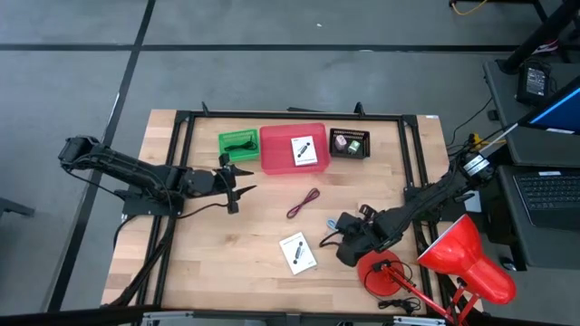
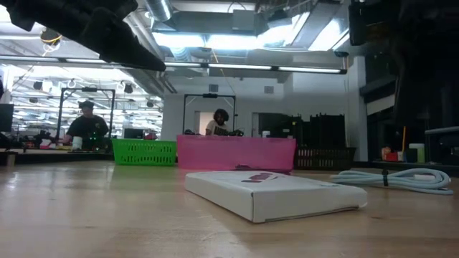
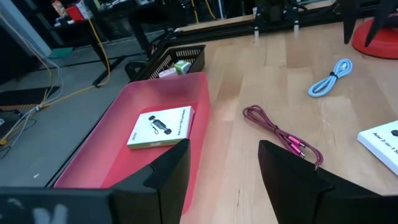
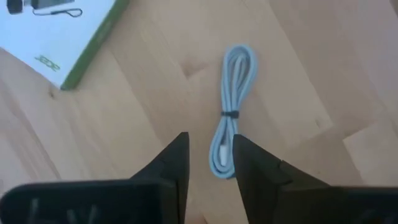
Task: Pick and place items into bin
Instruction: Put the light blue charger cable into the green bin
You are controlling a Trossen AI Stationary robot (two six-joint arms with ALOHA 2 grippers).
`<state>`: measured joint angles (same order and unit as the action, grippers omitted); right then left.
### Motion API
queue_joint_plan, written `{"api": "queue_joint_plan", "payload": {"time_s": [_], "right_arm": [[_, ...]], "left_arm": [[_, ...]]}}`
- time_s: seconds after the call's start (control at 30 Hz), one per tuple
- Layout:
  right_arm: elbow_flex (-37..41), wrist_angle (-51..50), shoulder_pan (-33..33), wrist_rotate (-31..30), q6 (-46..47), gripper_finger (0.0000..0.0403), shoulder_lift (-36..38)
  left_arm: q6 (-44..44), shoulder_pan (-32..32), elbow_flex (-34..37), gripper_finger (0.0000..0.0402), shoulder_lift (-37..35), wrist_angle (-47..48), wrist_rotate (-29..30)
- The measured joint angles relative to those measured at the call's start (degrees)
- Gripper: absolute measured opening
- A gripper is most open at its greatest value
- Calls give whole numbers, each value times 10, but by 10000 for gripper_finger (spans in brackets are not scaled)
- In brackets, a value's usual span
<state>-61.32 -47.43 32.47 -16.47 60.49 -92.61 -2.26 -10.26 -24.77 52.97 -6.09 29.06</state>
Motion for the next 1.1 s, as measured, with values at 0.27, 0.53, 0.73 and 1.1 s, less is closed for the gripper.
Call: {"api": "queue_joint_plan", "payload": {"time_s": [0.27, 0.53, 0.73, 1.1], "right_arm": [[0, 1, -1, 15, 7, 159, -52], [0, 4, -13, 15, 9, 194, -83], [0, 5, -34, 28, -8, 196, -108], [-3, 7, -42, 67, -11, 171, -142]], "left_arm": [[0, 0, 0, 185, 0, 1, 0], [0, 0, 0, 185, 0, 1, -1], [0, 0, 0, 185, 0, 1, -1], [0, 0, 0, 185, 0, 1, -2]]}}
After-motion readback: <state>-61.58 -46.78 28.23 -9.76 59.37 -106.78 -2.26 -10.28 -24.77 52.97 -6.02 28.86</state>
